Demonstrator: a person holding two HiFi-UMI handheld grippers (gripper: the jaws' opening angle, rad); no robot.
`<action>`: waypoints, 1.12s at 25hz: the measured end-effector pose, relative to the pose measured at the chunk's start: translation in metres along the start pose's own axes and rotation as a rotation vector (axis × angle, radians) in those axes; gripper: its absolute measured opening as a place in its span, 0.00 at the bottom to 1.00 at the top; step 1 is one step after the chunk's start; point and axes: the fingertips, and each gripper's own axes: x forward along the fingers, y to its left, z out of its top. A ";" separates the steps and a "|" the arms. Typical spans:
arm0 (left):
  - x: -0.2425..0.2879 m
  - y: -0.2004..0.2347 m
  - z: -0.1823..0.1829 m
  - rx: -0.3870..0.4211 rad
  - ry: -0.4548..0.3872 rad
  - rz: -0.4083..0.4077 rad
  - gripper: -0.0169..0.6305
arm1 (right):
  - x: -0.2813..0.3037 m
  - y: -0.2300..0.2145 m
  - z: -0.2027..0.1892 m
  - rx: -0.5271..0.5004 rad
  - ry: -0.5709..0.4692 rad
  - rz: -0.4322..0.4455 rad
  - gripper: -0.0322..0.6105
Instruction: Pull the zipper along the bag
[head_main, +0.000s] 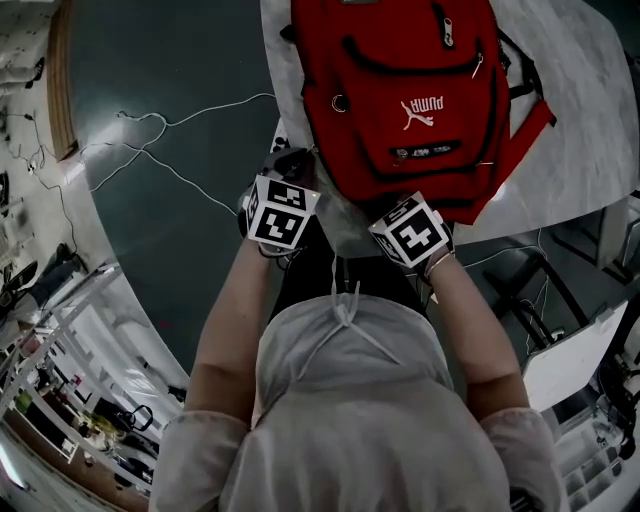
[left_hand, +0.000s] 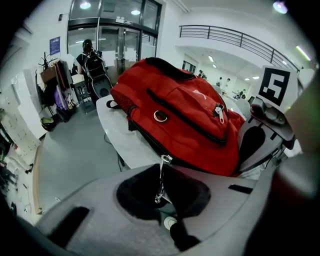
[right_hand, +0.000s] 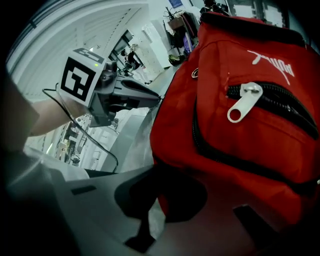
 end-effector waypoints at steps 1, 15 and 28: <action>0.001 0.004 0.003 -0.003 -0.005 0.001 0.07 | 0.000 0.000 0.000 0.004 0.004 0.010 0.09; 0.013 0.047 0.040 0.016 -0.050 0.017 0.07 | 0.002 0.003 0.002 -0.002 0.077 0.045 0.09; 0.025 0.070 0.065 0.030 -0.046 0.013 0.07 | 0.002 0.002 0.004 0.015 0.071 0.034 0.09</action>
